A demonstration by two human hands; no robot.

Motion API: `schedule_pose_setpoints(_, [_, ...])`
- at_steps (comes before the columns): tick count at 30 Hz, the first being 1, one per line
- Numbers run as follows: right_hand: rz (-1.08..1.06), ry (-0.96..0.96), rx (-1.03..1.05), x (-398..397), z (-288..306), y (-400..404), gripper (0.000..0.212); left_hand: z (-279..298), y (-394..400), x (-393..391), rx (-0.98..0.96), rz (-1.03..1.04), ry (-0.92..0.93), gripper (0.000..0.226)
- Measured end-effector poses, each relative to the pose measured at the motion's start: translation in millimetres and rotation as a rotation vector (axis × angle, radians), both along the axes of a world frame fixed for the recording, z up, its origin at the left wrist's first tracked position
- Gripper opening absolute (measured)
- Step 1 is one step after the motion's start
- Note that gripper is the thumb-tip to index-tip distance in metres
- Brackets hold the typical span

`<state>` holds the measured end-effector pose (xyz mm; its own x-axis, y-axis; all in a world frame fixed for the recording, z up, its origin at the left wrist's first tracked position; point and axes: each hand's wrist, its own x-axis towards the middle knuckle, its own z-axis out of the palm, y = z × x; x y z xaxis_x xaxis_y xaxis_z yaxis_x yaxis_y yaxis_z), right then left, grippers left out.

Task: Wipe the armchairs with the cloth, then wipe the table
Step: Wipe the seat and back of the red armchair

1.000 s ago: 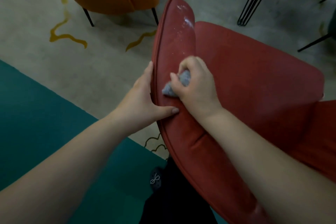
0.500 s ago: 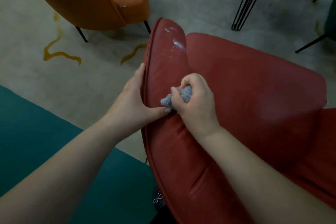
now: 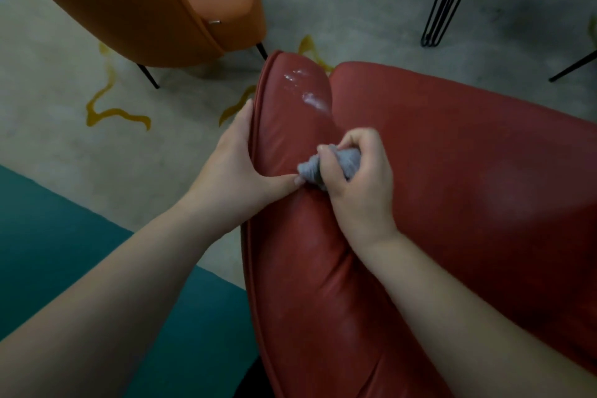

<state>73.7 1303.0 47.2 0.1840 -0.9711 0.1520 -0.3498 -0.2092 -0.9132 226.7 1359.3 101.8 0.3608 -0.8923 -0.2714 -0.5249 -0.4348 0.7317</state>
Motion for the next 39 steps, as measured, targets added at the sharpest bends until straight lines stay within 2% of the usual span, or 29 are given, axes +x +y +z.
schedule_pose_setpoints(7, [0.178,-0.087,0.123,-13,3,11,0.030,-4,-18,5,-0.027,-0.043,0.007,0.126])
schedule_pose_setpoints(11, [0.090,-0.107,0.143,-4,6,5,0.024,-3,-18,6,0.003,-0.052,-0.003,0.125])
schedule_pose_setpoints(14, [-0.018,-0.155,0.114,20,12,-32,0.021,0,-23,11,0.012,-0.064,0.023,0.123])
schedule_pose_setpoints(17, [0.100,-0.098,0.079,44,8,-64,0.026,-3,-31,13,0.009,-0.051,0.002,0.124])
schedule_pose_setpoints(22, [-0.043,-0.044,0.250,37,-14,-90,0.017,-11,-48,10,0.001,0.015,-0.080,0.126])
schedule_pose_setpoints(27, [0.170,-0.145,0.039,64,-2,-84,0.019,-20,-55,1,-0.049,0.094,-0.141,0.119])
schedule_pose_setpoints(31, [0.001,-0.071,0.270,62,-10,-129,0.009,-21,-53,-1,-0.089,0.092,-0.167,0.115])
schedule_pose_setpoints(33, [0.047,-0.129,0.329,59,-14,-126,0.011,-21,-52,-3,-0.104,0.086,-0.159,0.112])
schedule_pose_setpoints(37, [0.235,-0.157,0.077,66,-7,-100,0.019,-21,-51,-2,-0.106,0.095,-0.152,0.108])
schedule_pose_setpoints(39, [0.153,-0.132,0.104,74,-11,-119,0.017,-20,-50,-2,-0.107,0.090,-0.160,0.107])
